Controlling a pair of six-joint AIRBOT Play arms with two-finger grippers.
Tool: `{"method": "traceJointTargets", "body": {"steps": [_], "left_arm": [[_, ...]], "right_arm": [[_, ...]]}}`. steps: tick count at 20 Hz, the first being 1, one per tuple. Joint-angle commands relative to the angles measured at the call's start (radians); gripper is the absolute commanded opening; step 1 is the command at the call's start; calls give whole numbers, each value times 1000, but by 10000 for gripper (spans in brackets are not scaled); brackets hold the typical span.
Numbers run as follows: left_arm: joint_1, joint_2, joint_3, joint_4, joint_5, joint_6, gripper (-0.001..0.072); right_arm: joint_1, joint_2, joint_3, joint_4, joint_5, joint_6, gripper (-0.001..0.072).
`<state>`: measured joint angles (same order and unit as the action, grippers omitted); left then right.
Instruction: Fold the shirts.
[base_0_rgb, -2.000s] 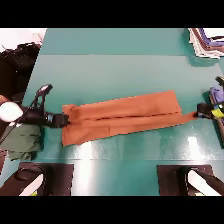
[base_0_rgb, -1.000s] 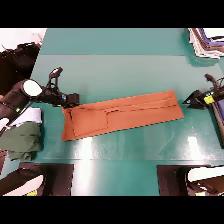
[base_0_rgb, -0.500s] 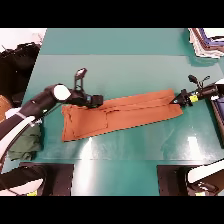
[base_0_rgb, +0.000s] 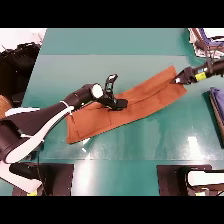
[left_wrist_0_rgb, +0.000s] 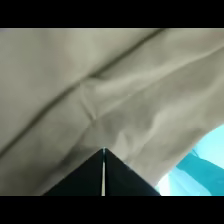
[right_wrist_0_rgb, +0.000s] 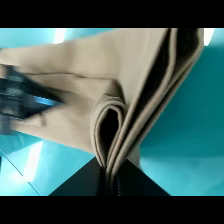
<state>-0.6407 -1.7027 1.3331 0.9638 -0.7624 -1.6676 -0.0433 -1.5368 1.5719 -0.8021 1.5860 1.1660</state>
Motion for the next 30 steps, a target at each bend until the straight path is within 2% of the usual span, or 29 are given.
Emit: {"method": "traceJointTargets", "body": {"steps": [1,7,11,15,21,22,23,24,27,30], "left_arm": [[-17,-62,38,-1,-19,0,26],[-17,-63,38,2,29,0,26],[19,-16,49,47,-42,0,26],[148,183,49,219,-129,0,26],[462,584,49,492,-264,0,26],[504,634,49,522,-278,0,26],[543,679,49,545,-295,0,26],[573,712,49,554,-309,0,26],[632,763,48,555,-353,22,26],[635,764,48,554,-396,52,26]], "right_arm": [[99,99,89,0,-26,49,18],[272,117,182,0,-47,92,17],[393,116,192,53,-87,92,18],[538,114,192,87,-196,92,18],[881,8,192,97,-392,91,27],[937,-24,192,97,-419,90,152],[990,-56,192,96,-440,90,393],[1026,-81,192,96,-450,90,521],[1042,-107,190,84,-448,91,513],[943,-76,190,-33,-393,137,513]]}}
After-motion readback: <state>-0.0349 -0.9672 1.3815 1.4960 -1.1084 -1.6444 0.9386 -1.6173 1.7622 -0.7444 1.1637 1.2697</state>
